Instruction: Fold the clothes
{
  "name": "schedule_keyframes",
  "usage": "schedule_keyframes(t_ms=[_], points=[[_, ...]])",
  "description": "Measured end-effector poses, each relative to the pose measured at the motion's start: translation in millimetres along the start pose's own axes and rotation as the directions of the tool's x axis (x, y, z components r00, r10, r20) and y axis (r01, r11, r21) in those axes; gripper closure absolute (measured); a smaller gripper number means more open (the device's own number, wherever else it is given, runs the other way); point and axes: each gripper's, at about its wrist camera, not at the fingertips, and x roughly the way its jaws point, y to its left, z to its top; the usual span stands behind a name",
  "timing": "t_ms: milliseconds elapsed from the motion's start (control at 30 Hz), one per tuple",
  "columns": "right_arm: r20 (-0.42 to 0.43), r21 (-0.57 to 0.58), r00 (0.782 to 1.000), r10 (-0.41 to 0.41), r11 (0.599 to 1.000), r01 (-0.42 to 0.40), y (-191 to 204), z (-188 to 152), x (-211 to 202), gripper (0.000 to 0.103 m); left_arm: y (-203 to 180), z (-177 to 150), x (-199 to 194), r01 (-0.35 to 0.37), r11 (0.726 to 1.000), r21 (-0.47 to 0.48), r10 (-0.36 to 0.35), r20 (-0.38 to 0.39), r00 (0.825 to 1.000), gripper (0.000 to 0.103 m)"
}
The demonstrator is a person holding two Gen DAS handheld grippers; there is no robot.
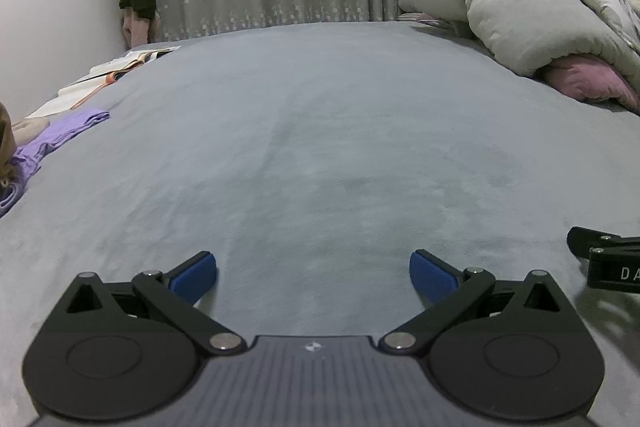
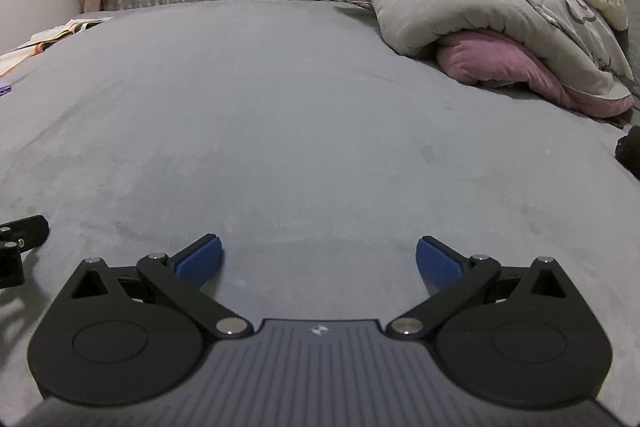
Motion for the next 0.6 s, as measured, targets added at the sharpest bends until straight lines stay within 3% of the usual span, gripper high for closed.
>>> schedule_keyframes(t_ms=[600], points=[[-0.005, 0.023, 1.0, 0.02, 1.0, -0.02, -5.3, 0.5, 0.6, 0.0, -2.4, 0.3, 2.3, 0.017, 1.0, -0.004, -0.017, -0.009, 1.0, 0.0]])
